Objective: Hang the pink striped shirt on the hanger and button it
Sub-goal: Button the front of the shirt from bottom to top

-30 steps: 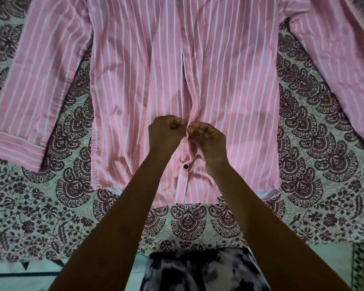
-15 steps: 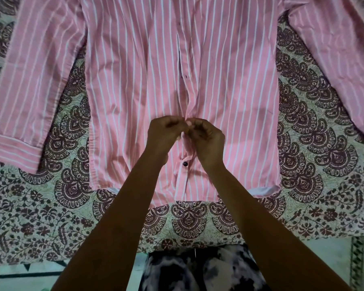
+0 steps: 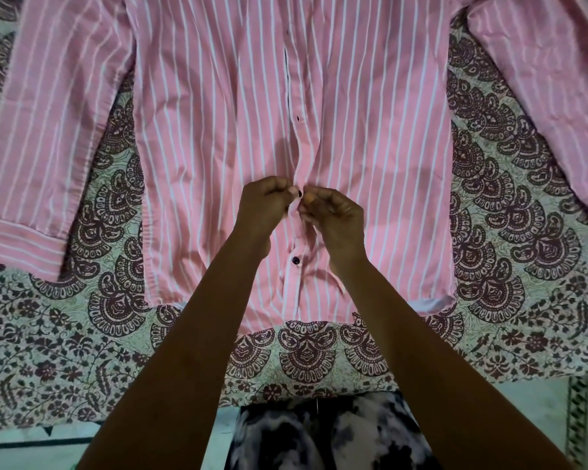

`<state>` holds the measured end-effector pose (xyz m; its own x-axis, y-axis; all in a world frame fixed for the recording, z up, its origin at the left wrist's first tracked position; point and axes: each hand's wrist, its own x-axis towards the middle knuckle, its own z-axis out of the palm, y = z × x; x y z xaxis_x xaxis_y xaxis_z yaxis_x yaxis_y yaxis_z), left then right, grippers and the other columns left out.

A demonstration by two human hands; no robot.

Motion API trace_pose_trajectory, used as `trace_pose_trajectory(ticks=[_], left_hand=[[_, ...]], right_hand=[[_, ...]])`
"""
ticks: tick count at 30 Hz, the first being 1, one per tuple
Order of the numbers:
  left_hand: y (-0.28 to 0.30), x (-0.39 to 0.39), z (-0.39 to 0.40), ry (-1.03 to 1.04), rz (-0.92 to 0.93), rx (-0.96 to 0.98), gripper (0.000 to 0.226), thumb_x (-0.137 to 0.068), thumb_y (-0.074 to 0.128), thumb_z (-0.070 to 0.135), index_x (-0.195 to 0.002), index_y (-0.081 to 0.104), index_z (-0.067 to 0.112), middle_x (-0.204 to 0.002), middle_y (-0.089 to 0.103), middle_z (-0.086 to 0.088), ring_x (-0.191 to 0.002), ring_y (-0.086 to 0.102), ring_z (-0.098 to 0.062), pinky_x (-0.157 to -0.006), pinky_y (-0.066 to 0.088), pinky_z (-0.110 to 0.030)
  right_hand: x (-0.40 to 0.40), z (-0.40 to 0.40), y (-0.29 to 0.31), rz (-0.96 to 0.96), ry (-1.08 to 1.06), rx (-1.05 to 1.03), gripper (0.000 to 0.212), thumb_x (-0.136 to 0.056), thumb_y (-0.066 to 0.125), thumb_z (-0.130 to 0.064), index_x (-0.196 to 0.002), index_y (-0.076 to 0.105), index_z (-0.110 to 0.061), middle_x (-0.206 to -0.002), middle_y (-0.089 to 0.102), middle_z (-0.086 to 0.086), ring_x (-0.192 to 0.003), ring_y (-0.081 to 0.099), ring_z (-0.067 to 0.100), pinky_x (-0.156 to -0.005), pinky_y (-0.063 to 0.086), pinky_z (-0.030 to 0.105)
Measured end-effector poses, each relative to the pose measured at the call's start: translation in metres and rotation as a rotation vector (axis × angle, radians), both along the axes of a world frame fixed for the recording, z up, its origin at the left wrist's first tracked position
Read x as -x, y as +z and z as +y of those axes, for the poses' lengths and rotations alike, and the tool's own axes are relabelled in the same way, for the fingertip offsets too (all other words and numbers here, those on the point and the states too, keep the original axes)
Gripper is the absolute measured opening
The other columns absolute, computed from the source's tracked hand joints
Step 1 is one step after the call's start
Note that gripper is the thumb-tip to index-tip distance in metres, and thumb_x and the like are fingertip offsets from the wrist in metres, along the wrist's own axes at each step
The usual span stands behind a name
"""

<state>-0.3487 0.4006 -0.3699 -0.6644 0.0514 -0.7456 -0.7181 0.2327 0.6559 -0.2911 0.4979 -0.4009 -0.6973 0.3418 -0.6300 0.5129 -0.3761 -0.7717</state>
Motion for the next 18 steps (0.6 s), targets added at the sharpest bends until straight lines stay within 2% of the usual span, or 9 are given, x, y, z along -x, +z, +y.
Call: trace_pose_trajectory(ticks=[3,7,10,12,15,17,18], left_hand=[[0.001,0.003,-0.001,-0.021,-0.071,-0.052,0.027,-0.086,0.052,-0.003,-0.069,0.061,0.016,-0.049,0.059,0.013,-0.044,0.050,0.003,-0.048,0.040,-0.010],[0.000,0.005,-0.001,-0.014,-0.111,-0.049,0.025,-0.086,0.054,0.001,-0.070,0.062,0.018,-0.050,0.061,0.014,-0.056,0.053,-0.003,-0.055,0.041,-0.014],[0.003,0.002,0.001,-0.007,-0.087,-0.044,0.023,-0.086,0.055,0.002,-0.071,0.063,0.017,-0.051,0.061,0.013,-0.051,0.053,0.000,-0.052,0.042,-0.012],[0.003,-0.001,0.001,-0.022,-0.029,0.011,0.023,-0.085,0.057,0.003,-0.070,0.063,0.019,-0.060,0.062,0.011,-0.057,0.055,-0.002,-0.059,0.046,-0.016],[-0.002,-0.004,0.001,-0.029,0.081,0.128,0.024,-0.081,0.060,0.007,-0.067,0.064,0.026,-0.072,0.065,0.007,-0.071,0.058,-0.011,-0.078,0.049,-0.032],[-0.003,-0.003,0.001,-0.032,0.149,0.184,0.019,-0.080,0.062,0.008,-0.070,0.065,0.023,-0.072,0.064,0.007,-0.070,0.057,-0.013,-0.081,0.049,-0.036],[-0.003,-0.003,0.001,-0.048,0.176,0.200,0.015,-0.080,0.062,0.009,-0.073,0.065,0.021,-0.072,0.064,0.005,-0.068,0.056,-0.013,-0.081,0.050,-0.036]], right_hand=[[0.001,0.003,0.002,-0.032,0.021,0.094,0.019,-0.086,0.055,0.007,-0.078,0.063,-0.009,-0.056,0.067,-0.007,-0.055,0.063,0.004,-0.062,0.054,0.016],[0.005,0.002,0.003,-0.045,0.041,0.064,0.027,-0.086,0.051,0.011,-0.072,0.060,-0.010,-0.051,0.063,-0.008,-0.051,0.058,0.005,-0.060,0.050,0.017],[0.006,-0.002,0.002,-0.038,0.096,-0.090,0.031,-0.078,0.050,0.008,-0.068,0.059,-0.021,-0.061,0.061,-0.007,-0.063,0.056,0.017,-0.071,0.049,0.033],[0.004,-0.003,0.005,-0.031,0.124,-0.193,0.025,-0.075,0.050,-0.002,-0.069,0.057,-0.025,-0.067,0.060,-0.001,-0.067,0.057,0.023,-0.074,0.051,0.042],[0.002,-0.005,0.009,-0.010,0.113,-0.276,0.014,-0.075,0.056,-0.014,-0.076,0.058,-0.028,-0.074,0.065,0.007,-0.073,0.064,0.029,-0.077,0.055,0.049],[0.001,-0.007,0.010,0.013,0.080,-0.303,0.013,-0.077,0.062,-0.013,-0.083,0.058,-0.023,-0.079,0.068,0.013,-0.077,0.068,0.029,-0.077,0.056,0.047],[0.000,-0.008,0.011,0.026,0.059,-0.332,0.014,-0.079,0.065,-0.010,-0.087,0.059,-0.019,-0.080,0.069,0.014,-0.076,0.069,0.026,-0.075,0.056,0.042]])
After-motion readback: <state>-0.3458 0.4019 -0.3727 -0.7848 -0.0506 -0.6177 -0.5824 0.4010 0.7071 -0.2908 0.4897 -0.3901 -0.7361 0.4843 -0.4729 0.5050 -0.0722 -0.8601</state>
